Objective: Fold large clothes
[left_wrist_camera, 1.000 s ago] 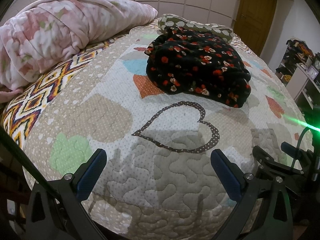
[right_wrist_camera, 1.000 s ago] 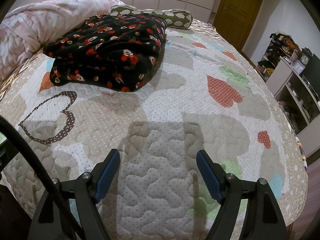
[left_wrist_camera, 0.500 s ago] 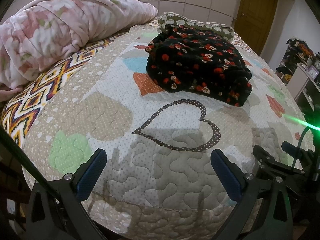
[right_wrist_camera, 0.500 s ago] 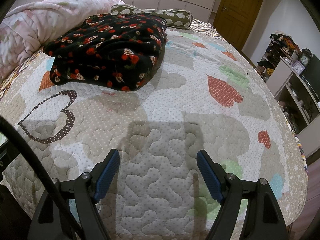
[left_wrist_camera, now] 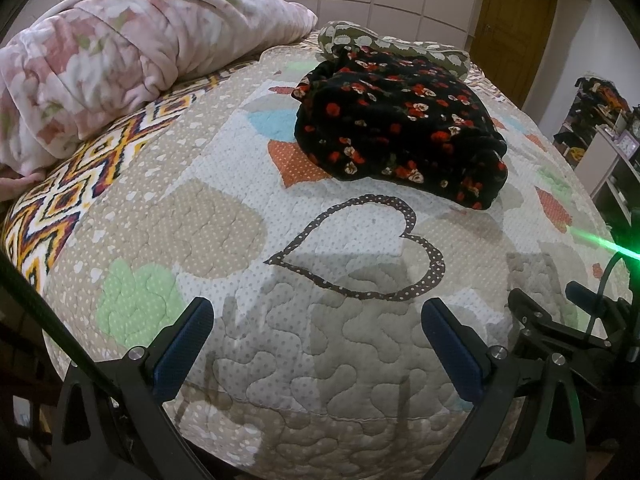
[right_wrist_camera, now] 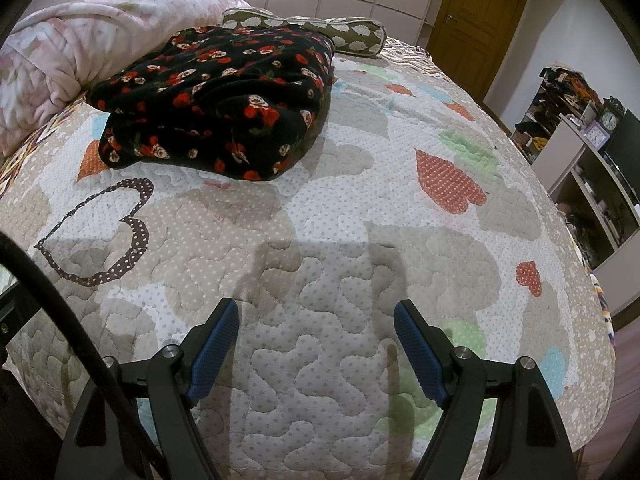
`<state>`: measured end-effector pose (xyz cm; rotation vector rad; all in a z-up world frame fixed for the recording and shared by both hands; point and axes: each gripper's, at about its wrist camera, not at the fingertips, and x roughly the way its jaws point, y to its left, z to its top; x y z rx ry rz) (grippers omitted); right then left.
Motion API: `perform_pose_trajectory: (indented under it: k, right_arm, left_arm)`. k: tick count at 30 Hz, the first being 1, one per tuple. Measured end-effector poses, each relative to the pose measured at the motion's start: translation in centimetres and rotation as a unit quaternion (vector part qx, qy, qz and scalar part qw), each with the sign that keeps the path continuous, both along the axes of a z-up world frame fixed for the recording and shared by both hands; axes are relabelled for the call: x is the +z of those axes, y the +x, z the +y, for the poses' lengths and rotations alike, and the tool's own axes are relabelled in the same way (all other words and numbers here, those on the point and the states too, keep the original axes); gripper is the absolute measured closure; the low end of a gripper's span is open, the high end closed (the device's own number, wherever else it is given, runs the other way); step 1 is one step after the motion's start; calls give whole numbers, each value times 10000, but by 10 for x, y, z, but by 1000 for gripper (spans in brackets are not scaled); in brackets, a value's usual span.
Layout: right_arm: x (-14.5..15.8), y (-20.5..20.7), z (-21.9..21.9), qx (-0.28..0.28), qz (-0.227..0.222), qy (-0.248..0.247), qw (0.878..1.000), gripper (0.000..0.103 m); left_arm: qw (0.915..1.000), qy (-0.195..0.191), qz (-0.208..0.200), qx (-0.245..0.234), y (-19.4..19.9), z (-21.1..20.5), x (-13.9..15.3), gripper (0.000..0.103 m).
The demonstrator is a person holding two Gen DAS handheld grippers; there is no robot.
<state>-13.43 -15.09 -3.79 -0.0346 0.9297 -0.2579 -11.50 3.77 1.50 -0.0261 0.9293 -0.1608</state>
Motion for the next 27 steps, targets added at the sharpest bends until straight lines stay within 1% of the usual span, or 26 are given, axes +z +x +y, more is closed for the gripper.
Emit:
perform_pose_trajectory:
  k: [27]
  right_arm:
    - [-2, 2, 0, 26, 35, -33, 10000, 18]
  left_arm:
    - [10000, 3, 20, -9, 1, -1, -2, 0]
